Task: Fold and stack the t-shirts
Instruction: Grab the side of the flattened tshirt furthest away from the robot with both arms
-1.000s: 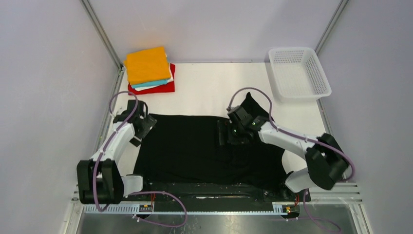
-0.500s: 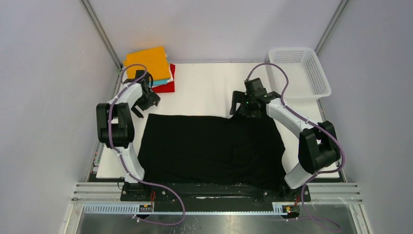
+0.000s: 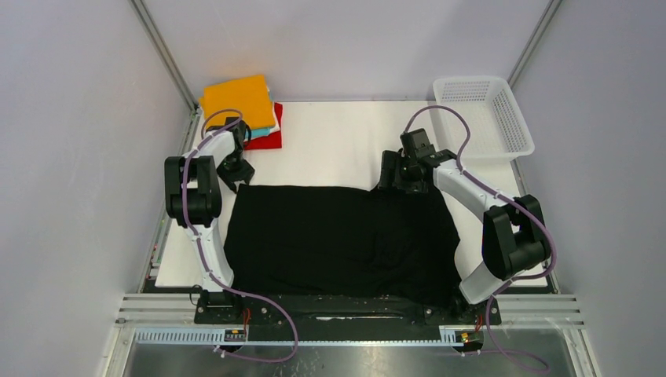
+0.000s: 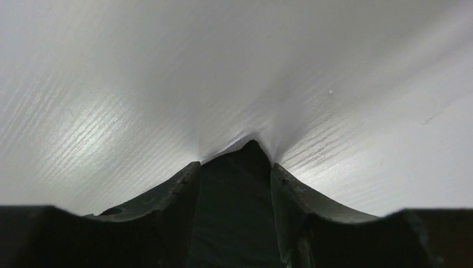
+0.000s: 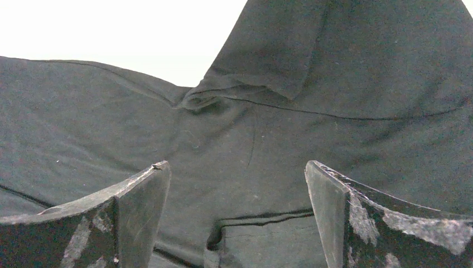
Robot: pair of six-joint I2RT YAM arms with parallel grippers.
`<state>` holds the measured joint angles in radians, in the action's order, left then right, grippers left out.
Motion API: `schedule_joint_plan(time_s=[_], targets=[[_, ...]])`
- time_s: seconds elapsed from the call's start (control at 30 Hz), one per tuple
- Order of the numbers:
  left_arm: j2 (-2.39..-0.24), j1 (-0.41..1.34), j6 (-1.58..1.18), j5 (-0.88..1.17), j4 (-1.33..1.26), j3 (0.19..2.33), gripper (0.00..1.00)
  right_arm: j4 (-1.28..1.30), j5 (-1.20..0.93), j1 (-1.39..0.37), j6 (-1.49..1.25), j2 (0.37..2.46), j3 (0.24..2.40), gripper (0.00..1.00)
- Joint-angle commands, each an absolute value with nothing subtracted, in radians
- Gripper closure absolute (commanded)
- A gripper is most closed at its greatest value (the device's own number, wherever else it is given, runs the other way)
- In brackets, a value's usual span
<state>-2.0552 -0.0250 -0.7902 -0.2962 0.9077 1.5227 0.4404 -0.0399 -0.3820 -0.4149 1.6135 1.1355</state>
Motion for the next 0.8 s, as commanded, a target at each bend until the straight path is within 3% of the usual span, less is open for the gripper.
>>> schedule_joint_plan(time_s=[0.0, 0.17, 0.27, 0.3, 0.37, 0.77], targets=[[-2.047, -0.018, -0.788, -0.313, 0.927, 1.525, 0.53, 0.456, -0.006, -0.362, -0.399, 1.556, 1.125, 0.0], [-2.052, -0.005, -0.791, -0.336, 0.927, 1.511, 0.58, 0.457, 0.038, -0.329, -0.403, 1.554, 1.132, 0.01], [-2.064, -0.005, -0.794, -0.351, 0.928, 1.506, 0.68, 0.462, 0.051, -0.315, -0.393, 1.566, 1.161, 0.01], [-2.069, -0.005, -0.792, -0.348, 0.927, 1.505, 0.74, 0.463, 0.062, -0.312, -0.386, 1.575, 1.176, 0.0], [-2.074, -0.005, -0.792, -0.349, 0.927, 1.505, 0.98, 0.468, 0.086, -0.309, -0.369, 1.603, 1.22, 0.01], [-1.955, -0.006, -0.799, -0.419, 0.89, 1.469, 1.0, 0.784, 0.281, -0.305, -0.383, 2.111, 1.897, 0.04]])
